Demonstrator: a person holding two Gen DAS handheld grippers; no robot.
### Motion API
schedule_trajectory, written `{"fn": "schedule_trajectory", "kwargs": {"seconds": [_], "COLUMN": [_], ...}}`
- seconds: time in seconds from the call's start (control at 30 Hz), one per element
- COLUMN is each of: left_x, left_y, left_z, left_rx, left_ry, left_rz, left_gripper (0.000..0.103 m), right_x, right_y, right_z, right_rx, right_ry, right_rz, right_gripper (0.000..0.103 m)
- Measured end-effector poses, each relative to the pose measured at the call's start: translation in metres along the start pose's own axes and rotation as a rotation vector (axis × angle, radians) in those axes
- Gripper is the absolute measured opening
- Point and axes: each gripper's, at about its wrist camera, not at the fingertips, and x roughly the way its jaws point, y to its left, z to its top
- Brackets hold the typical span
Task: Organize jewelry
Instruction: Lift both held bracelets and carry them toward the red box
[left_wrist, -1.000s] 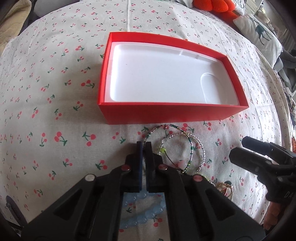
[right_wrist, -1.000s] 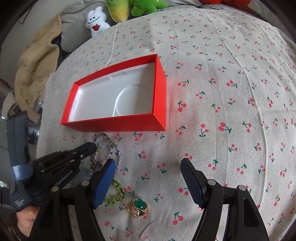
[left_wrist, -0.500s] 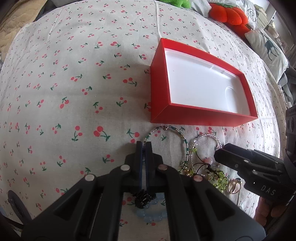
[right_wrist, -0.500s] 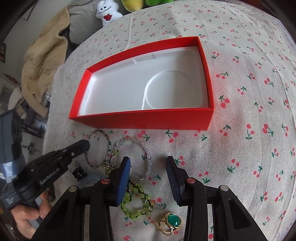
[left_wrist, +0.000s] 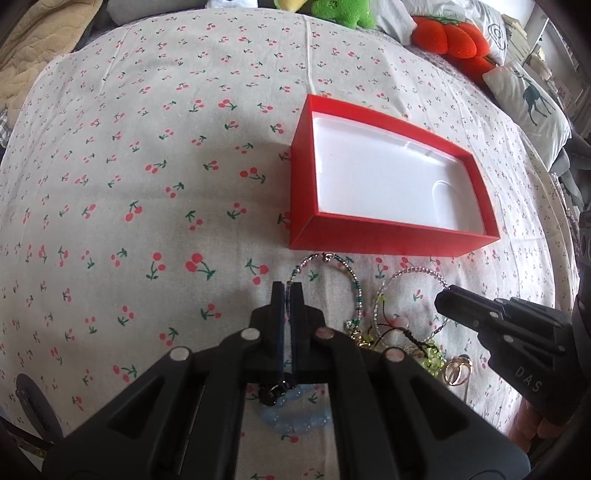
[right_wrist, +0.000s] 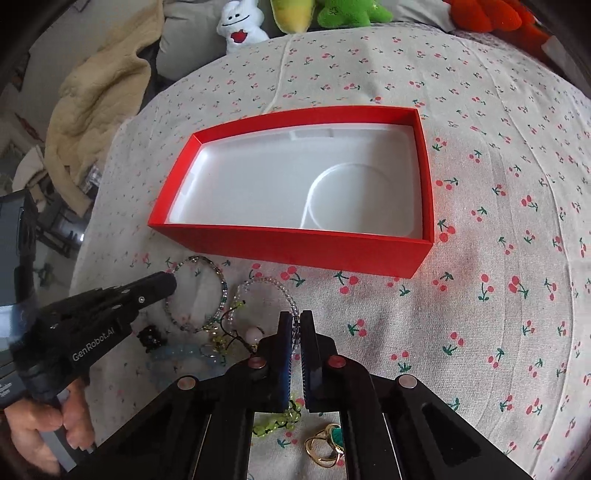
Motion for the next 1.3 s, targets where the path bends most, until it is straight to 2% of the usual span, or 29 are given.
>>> {"fn": "schedule_trajectory", "kwargs": {"seconds": [0.27, 0.6, 0.8, 0.9, 1.03, 1.1, 1.3], "left_x": [-0.038, -0.063, -0.069, -0.064, -0.054, -0.051, -0.044], "left_y": [-0.004, -0.015, -0.022, -0.022, -0.022, -0.023, -0.028], "left_z": [0.001, -0.001, -0.001, -0.001, -0.004, -0.004, -0.007], "left_rx": [-0.005, 0.023, 0.042, 0.047, 0.047, 0.051, 0.067], "left_ry": [-0.088, -0.161, -0.187, -0.174, -0.143, -0.133, -0.114], "left_rz": [-0.054, -0.097, -0.101, -0.089, -0.07, -0.063, -0.052], "left_gripper": [0.003, 0.003, 0.003, 0.003, 0.003, 0.003, 0.003], "right_x": [-0.042, -0.08, -0.103, -0.103, -0.055, -0.037, -0.026], "right_y": [0.025, 0.029, 0.039, 0.042, 0.01, -0.005, -0.024], "right_z": [-0.002, -0.002, -0.006, -0.011, -0.012, -0.013, -0.012], "right_rx": [-0.066, -0.069, -0.093, -0.133, -0.056, -0.035, -0.026], "right_ry": [-0.095, -0.184, -0.209, -0.21, -0.054, -0.011, 0.018], "right_rz": [0.042, 0.091, 0.205, 0.131, -0.018, -0.098, -0.215], "right_gripper": [0.004, 0.004, 0.004, 0.004, 0.004, 0.004, 0.005]}}
